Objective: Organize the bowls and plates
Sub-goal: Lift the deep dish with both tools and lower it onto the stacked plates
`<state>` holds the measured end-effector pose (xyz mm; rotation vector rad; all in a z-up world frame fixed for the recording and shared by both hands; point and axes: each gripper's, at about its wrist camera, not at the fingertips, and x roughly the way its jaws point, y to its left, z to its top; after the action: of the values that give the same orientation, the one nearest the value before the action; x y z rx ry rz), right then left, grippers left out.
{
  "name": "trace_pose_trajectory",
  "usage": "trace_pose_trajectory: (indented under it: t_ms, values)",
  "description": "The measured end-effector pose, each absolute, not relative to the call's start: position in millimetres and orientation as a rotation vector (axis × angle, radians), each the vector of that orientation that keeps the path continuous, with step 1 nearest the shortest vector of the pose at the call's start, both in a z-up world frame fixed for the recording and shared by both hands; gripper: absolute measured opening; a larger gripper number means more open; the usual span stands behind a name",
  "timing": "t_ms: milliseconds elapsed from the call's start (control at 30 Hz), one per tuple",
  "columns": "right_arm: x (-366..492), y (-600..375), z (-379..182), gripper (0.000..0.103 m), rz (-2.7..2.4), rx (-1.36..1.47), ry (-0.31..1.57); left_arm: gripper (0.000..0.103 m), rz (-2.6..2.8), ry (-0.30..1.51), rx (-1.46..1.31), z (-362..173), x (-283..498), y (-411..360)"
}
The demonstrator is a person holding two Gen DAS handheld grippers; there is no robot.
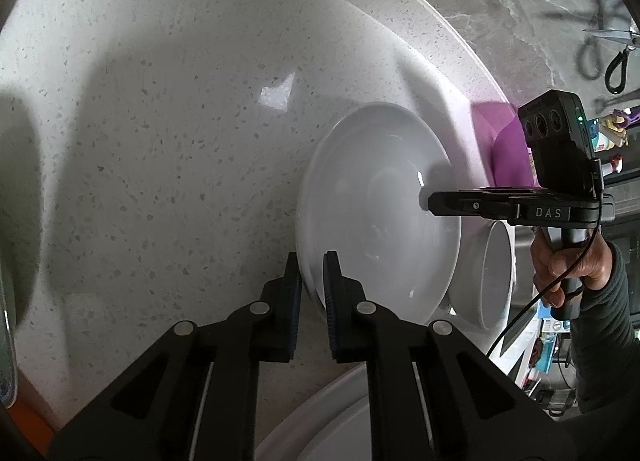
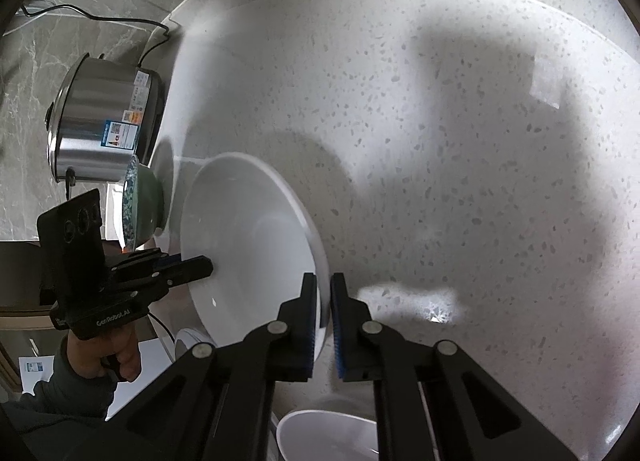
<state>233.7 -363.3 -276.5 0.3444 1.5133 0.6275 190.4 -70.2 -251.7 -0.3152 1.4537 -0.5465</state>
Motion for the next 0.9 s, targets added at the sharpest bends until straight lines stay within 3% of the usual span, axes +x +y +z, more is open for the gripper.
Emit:
trace_pose_trajectory:
  t_ms: [900]
  values:
    - [202.2, -353.1, -227.8, 0.010, 0.653, 0.362, 1.476, 0.009, -0.572, 1.436, -0.337, -189.0, 156.2, -42.5]
